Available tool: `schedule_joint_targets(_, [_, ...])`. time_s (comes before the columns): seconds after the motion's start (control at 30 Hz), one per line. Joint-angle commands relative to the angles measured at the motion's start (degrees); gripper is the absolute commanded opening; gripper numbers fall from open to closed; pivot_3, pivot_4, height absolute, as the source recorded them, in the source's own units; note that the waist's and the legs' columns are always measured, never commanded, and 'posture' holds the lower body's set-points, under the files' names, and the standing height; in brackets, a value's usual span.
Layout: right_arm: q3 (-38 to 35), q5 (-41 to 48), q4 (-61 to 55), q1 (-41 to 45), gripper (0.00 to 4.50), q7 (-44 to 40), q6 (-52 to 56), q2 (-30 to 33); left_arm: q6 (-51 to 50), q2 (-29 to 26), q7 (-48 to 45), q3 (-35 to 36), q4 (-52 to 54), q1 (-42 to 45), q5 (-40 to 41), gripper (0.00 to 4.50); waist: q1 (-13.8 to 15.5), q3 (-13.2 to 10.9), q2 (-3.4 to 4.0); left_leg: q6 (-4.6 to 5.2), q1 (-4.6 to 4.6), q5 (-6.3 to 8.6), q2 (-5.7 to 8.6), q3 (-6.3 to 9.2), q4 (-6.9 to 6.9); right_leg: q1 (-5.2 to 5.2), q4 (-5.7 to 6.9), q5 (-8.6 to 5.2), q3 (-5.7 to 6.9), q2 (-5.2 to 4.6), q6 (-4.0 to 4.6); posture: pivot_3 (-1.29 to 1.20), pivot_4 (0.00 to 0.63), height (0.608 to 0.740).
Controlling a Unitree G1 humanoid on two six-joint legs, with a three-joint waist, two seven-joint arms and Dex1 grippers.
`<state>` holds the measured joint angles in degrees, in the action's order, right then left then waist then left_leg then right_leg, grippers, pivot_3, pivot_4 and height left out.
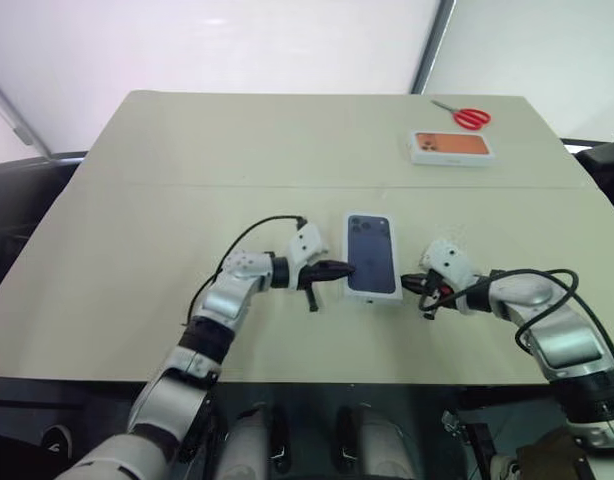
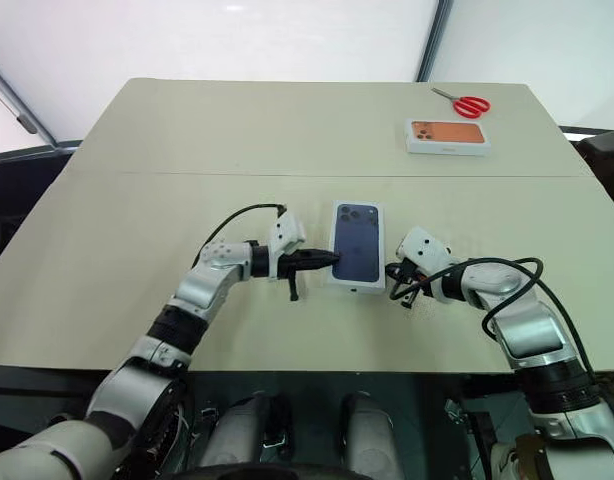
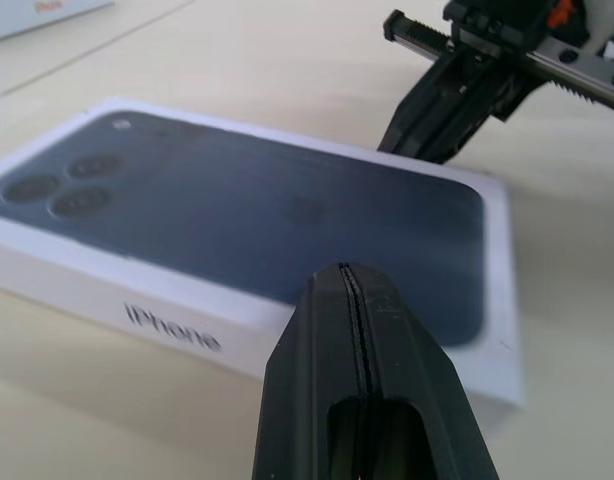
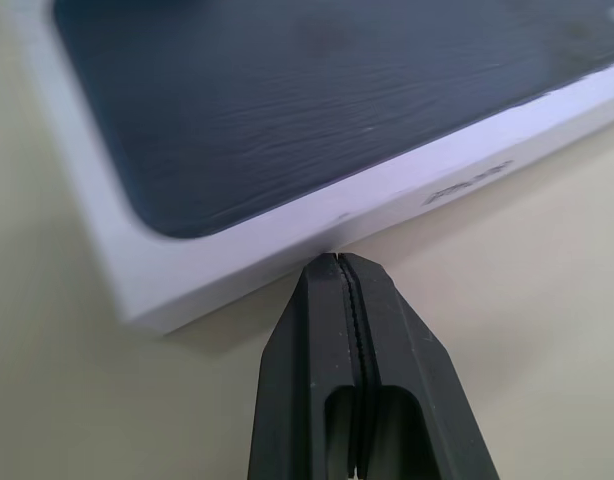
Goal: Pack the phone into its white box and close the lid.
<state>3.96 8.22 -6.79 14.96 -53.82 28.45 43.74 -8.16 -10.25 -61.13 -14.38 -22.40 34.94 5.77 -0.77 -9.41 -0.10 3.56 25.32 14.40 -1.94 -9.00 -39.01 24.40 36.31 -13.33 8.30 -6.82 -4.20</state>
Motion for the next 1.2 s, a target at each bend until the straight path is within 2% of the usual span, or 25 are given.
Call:
schedule_joint_targets(0.03, [0.48, 1.71, -2.06, 1.40, 0.01, -0.52, -0.83, -1.46, -2.31, 0.34, 1.96, -0.83, 1.19, -1.04, -0.20, 0.00, 0.06, 0.00, 0.00, 0.07, 0.00, 0.04, 0.01, 0.00, 0.00, 0.00, 0.00, 0.00, 0.00, -0.01, 0.00, 0.00, 0.150, 0.738])
schedule_joint_targets(0.13, [0.15, -1.55, 1.54, 3.85, 0.01, 2.63, -3.80, -1.82, -1.18, 0.16, 5.80, 1.54, 0.39, 0.28, -0.47, 0.00, -0.05, 0.00, 0.00, 0.15, 0.01, 0.09, 0.01, 0.00, -0.01, 0.01, 0.00, 0.00, -0.01, -0.02, 0.00, 0.00, 0.150, 0.738])
schedule_joint_targets(0.27, [-1.43, -1.90, 5.36, 7.46, 0.01, 3.61, -5.14, -1.39, -6.16, -2.27, 7.62, 5.33, 3.29, 1.42, 2.30, 0.00, -0.12, -0.04, 0.03, 0.00, 0.06, -0.01, 0.01, -0.03, -0.01, 0.09, 0.04, 0.00, -0.02, 0.00, -0.01, 0.00, 0.150, 0.738])
schedule_joint_targets(0.4, [-4.98, 3.40, 7.26, 11.52, 0.01, 3.39, -1.10, -3.14, -8.26, -5.07, 8.26, 8.44, 4.27, 3.04, 4.40, 0.00, 0.17, -0.06, 0.03, -0.21, 0.09, -0.13, 0.02, -0.05, -0.01, 0.10, 0.04, 0.01, -0.01, 0.01, -0.01, 0.00, 0.150, 0.738])
schedule_joint_targets(0.43, [-5.99, 5.00, 7.20, 12.38, 0.00, 3.02, -0.37, -3.58, -8.63, -5.82, 8.08, 9.36, 4.41, 3.50, 5.07, 0.25, 0.31, -0.07, 0.03, -0.21, 0.10, -0.13, 0.04, -0.05, -0.02, 0.09, 0.04, 0.01, 0.00, -0.01, -0.01, 0.00, 0.150, 0.738])
schedule_joint_targets(0.5, [-8.30, 8.32, 7.29, 14.10, 0.56, 2.77, 1.36, -4.53, -7.99, -7.68, 8.21, 10.83, 4.70, 3.99, 5.43, 0.89, 0.38, -0.07, 0.02, -0.20, 0.13, -0.13, 0.07, -0.04, -0.05, 0.08, 0.04, 0.01, 0.01, -0.03, -0.02, 0.00, 0.150, 0.738])
schedule_joint_targets(0.53, [-8.55, 8.38, 7.53, 14.57, 0.90, 2.85, 0.49, -4.65, -7.24, -8.64, 8.33, 11.49, 4.75, 4.11, 5.44, 1.35, 0.40, -0.08, 0.03, -0.19, 0.13, -0.12, 0.07, -0.04, -0.06, 0.07, 0.03, 0.01, 0.01, -0.03, -0.02, 0.00, 0.150, 0.738])
schedule_joint_targets(0.73, [-7.48, 7.13, 9.41, 14.61, 3.92, 1.50, -2.99, -3.75, -6.90, -14.20, 6.90, 14.78, 5.71, 2.58, 7.20, 4.45, 0.09, -0.08, 0.04, -0.19, 0.12, -0.12, 0.08, -0.05, -0.05, 0.07, 0.03, 0.01, 0.01, -0.02, -0.02, 0.00, 0.150, 0.738])
schedule_joint_targets(0.77, [-7.75, 7.10, 9.74, 14.68, 4.38, 1.35, -3.69, -3.63, -6.83, -15.17, 6.43, 15.95, 6.33, 1.90, 8.22, 4.50, 0.03, -0.09, 0.05, -0.19, 0.12, -0.12, 0.08, -0.07, -0.05, 0.08, 0.03, 0.01, 0.01, -0.01, -0.02, 0.00, 0.150, 0.738])
schedule_joint_targets(0.8, [-8.08, 7.13, 10.21, 14.73, 4.48, 1.11, -4.44, -3.51, -6.83, -16.07, 5.93, 17.06, 6.86, 1.19, 9.30, 4.50, -0.01, -0.10, 0.05, -0.19, 0.12, -0.12, 0.07, -0.07, -0.04, 0.09, 0.04, 0.01, 0.01, -0.01, -0.02, 0.00, 0.150, 0.738])
schedule_joint_targets(0.93, [-9.04, 6.90, 11.56, 13.18, 4.48, -0.51, -7.09, -1.79, -6.10, -21.00, 3.53, 18.78, 9.43, -4.22, 10.33, 4.50, -0.06, -0.11, 0.08, -0.21, 0.10, -0.13, 0.06, -0.10, -0.02, 0.09, 0.04, 0.01, 0.00, 0.01, -0.03, 0.00, 0.150, 0.738])
schedule_joint_targets(1.2, [-12.14, 8.31, 9.60, 7.83, 4.48, -2.56, -10.44, 1.71, -7.31, -27.09, 3.76, 23.78, 15.39, -13.86, 13.15, 4.50, 0.25, -0.13, 0.08, -0.22, 0.11, -0.10, 0.09, -0.09, -0.02, 0.09, 0.01, 0.00, -0.03, -0.09, -0.02, 0.00, 0.150, 0.738])
